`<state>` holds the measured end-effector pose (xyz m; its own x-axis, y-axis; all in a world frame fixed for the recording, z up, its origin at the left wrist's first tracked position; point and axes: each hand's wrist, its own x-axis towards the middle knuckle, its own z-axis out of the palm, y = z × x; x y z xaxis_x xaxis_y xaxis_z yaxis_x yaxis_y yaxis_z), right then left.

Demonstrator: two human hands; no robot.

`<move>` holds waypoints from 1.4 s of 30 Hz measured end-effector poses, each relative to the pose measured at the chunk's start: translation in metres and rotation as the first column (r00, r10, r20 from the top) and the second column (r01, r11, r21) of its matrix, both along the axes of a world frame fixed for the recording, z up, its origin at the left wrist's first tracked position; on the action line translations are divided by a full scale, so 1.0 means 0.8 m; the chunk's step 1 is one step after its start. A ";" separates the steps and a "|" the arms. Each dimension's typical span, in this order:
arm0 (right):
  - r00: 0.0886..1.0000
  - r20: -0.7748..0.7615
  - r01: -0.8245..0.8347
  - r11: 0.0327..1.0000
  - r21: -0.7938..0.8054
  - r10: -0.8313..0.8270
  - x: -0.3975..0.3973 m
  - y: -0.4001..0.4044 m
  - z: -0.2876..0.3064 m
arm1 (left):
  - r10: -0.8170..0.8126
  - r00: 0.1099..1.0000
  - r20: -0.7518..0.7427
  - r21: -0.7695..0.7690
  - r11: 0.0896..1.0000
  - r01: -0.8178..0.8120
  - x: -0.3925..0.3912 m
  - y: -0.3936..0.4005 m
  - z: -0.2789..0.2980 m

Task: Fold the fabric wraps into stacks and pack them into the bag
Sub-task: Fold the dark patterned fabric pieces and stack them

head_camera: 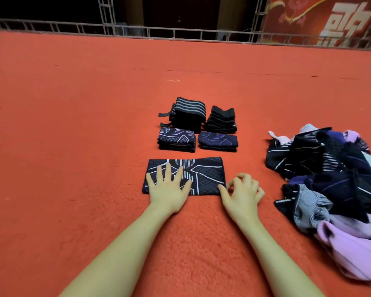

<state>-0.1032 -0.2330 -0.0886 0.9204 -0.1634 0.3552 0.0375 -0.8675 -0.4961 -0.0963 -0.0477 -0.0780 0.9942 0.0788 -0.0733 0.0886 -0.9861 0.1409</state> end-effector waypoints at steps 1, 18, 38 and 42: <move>1.000 0.028 -0.014 0.998 0.061 0.013 -0.002 0.000 0.000 | 0.000 1.000 0.010 0.002 1.000 0.000 -0.004 0.002 0.000; 0.964 -0.174 0.170 0.968 -0.185 -0.203 -0.003 0.009 0.017 | -0.039 0.986 0.160 -0.026 0.999 0.044 -0.035 0.006 -0.001; 0.980 -0.105 0.165 0.985 -0.057 -0.170 0.006 -0.027 0.020 | -0.221 0.968 0.118 -0.067 0.971 0.230 -0.019 -0.054 -0.004; 0.978 -0.093 0.184 0.983 -0.020 -0.185 0.009 -0.018 0.016 | -0.214 0.971 0.105 -0.053 0.974 0.221 -0.018 -0.055 -0.006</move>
<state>-0.0962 -0.2474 -0.0757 0.9042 -0.3296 0.2715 -0.1697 -0.8608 -0.4798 -0.1109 -0.0916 -0.0827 0.9895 -0.1418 0.0279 -0.1445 -0.9688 0.2016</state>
